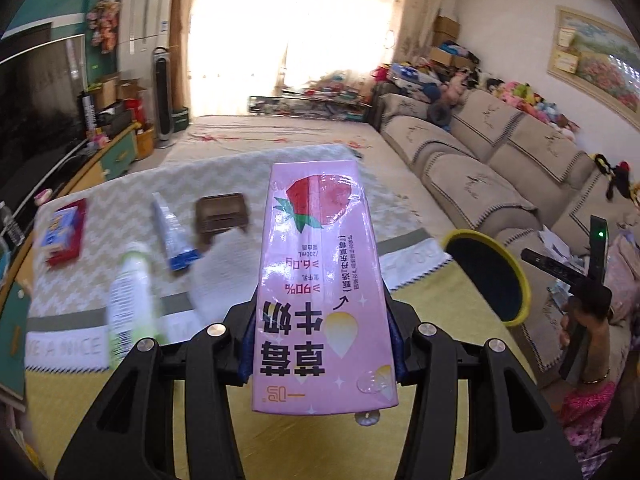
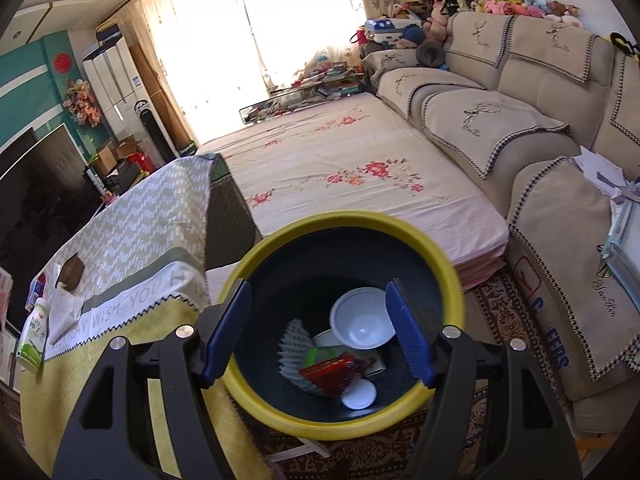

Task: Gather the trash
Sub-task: 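Carry the milk carton over the bin and open the left tool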

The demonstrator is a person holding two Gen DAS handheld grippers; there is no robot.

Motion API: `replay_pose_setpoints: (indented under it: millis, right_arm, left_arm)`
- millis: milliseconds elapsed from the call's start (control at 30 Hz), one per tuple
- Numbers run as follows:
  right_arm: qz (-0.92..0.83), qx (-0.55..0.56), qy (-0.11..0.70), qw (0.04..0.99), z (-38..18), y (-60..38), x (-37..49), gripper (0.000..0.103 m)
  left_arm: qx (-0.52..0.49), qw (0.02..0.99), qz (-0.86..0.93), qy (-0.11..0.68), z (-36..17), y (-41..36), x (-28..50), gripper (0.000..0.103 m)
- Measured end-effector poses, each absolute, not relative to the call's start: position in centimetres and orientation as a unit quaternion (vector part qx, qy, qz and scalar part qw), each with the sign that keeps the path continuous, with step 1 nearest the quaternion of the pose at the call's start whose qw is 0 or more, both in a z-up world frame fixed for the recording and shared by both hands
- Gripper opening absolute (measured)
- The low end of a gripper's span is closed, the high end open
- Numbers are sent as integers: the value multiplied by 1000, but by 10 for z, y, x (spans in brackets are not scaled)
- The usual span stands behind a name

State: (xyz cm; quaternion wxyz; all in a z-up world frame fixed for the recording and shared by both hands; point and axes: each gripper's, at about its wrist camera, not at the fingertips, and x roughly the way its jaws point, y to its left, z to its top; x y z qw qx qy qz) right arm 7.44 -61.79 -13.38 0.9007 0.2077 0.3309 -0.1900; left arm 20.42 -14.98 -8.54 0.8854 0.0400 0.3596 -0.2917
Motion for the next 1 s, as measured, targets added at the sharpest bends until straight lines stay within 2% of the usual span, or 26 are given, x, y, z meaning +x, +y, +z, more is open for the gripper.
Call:
replay_pose_setpoints:
  millis: [367,567,600,667,800,1000]
  right_arm:
    - [-240,233,308,891,-136,-674,32,67]
    - [-252,245,304,886,-140,-692,21,69]
    - [-253,247,303,885,-141,-694,20,70]
    - [-254,250,303,884,-144,-696,19,70]
    - [-253,251,310,881,-149,-697,22,70]
    - [-233,239,324,885,-151,-678,39,70]
  left_arm:
    - [142,795,-461,368,-107,-386,187,49]
    - [175,761,-489,389,-131,-477,179,50]
    - [177,760,-488,391,-135,-485,180,58]
    - [174,770,-475,388,-139,-493,182,77]
    - [146,784,-471,377,-131,-480,188,80]
    - [90,827,-445,331,-95,-383,202,87]
